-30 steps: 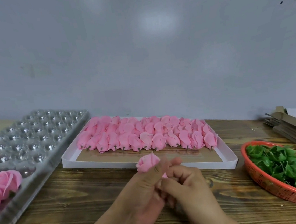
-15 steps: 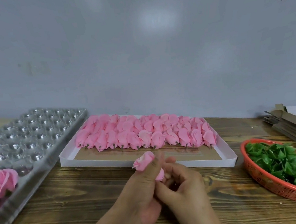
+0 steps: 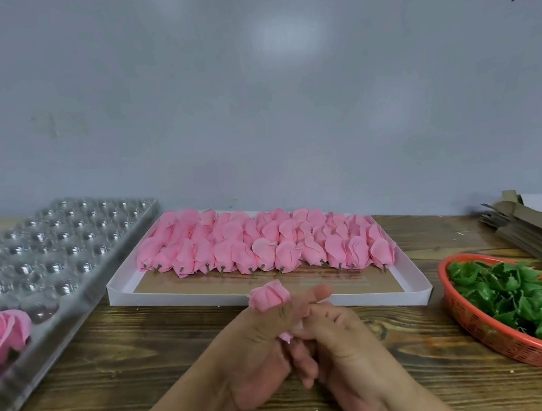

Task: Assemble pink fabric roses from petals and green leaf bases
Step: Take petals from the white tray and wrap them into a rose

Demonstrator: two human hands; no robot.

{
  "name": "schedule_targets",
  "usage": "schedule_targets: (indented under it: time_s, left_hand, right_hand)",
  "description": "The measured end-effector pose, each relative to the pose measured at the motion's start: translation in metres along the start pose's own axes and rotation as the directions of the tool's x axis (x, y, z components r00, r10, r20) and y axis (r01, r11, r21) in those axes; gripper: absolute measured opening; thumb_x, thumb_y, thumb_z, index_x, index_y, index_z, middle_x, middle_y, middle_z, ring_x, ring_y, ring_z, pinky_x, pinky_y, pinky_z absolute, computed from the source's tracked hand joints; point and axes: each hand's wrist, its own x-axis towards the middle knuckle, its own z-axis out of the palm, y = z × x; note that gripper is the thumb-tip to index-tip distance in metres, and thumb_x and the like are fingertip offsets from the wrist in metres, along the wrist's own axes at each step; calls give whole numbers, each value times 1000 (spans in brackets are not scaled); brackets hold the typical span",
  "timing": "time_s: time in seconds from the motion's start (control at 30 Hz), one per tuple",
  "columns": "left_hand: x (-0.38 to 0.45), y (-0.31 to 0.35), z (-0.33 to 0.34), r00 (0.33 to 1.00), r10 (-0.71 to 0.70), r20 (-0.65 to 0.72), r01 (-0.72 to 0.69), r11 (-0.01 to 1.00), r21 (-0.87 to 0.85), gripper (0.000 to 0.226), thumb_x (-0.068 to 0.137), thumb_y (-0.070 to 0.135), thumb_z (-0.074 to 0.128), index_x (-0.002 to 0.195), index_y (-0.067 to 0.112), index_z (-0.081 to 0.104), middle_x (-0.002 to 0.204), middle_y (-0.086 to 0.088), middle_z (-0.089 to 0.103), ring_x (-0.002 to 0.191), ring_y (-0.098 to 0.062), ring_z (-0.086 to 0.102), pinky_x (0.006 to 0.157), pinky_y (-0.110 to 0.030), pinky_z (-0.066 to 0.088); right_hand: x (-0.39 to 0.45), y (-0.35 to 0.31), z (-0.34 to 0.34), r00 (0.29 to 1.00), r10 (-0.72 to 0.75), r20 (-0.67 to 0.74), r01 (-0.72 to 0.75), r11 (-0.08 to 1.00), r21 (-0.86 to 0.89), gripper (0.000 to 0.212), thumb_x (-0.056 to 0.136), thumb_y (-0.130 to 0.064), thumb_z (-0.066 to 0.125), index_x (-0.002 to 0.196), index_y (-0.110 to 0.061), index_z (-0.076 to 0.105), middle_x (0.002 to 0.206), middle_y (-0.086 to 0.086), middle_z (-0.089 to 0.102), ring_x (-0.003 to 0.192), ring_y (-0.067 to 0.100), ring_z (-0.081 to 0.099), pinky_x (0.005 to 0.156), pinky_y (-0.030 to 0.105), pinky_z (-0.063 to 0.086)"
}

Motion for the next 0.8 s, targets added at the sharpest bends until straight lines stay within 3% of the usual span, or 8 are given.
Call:
schedule_targets:
  time_s: [0.07,0.2,0.37,0.47,0.57,0.63,0.7,0.8]
  left_hand:
    - [-1,2,-2,999,-8,44,8,1000,13,76,49,46,92,111,10,70,58,-17,58,63,-29,60,58,-34,43]
    - [-3,4,-6,994,-26,102,25,1000,15,74,53,44,90,115,9,68,105,-32,41,46,-23,57,49,-32,48]
    - [-2,1,-7,999,-22,41,27,992,-120,102,62,43,85,127,-19,37,114,-24,64,57,-21,69,45,-33,53]
    - [3,1,-5,995,-55,-77,42,986,-158,73,80,43,60,122,-14,42,97,-19,70,54,-28,66,52,-39,55]
    - [8,-1,-7,978,-31,-206,-3,987,-160,33,78,36,60,72,4,55,100,-16,70,70,-27,69,73,-47,53]
    - [8,-2,-8,963,-37,-268,-8,986,-167,29,75,34,61,56,13,57,103,-15,72,93,-22,72,90,-47,47]
    - [9,-4,-9,962,-39,-271,-13,982,-187,28,74,33,62,54,13,61,101,-17,72,101,-25,70,89,-44,48]
    - [10,-7,-8,959,-31,-282,-23,982,-188,29,74,33,61,53,14,66,89,-15,73,96,-28,71,80,-40,53]
  right_hand:
    - [-1,-1,0,999,40,25,-41,999,35,33,56,-26,74,70,-1,57,45,5,50,34,11,39,35,19,34]
    - [-2,-2,1,996,78,49,-81,995,62,20,64,-19,68,70,-3,60,47,6,51,36,12,40,33,18,34]
    - [0,1,0,990,104,98,-117,985,129,26,58,-22,74,70,-6,58,48,9,50,32,12,39,32,17,35]
    - [1,-2,-9,988,136,69,-130,989,-75,25,71,-27,78,67,-8,62,54,10,55,36,10,44,31,17,36]
    - [2,-20,-28,993,78,-85,-102,931,-350,20,73,-29,70,62,-13,64,55,8,58,36,10,44,34,18,31]
    - [0,-39,-49,975,-61,-213,-58,858,-510,17,80,-17,69,65,-10,64,54,6,58,36,10,42,36,19,30]
    - [-5,-61,-75,901,-270,-341,-46,720,-693,12,80,-13,70,69,-11,66,57,5,60,41,12,46,42,22,37]
    - [-23,-86,-134,690,-499,-524,-434,294,-852,19,79,-28,71,64,-24,60,66,0,64,62,21,59,56,30,46]
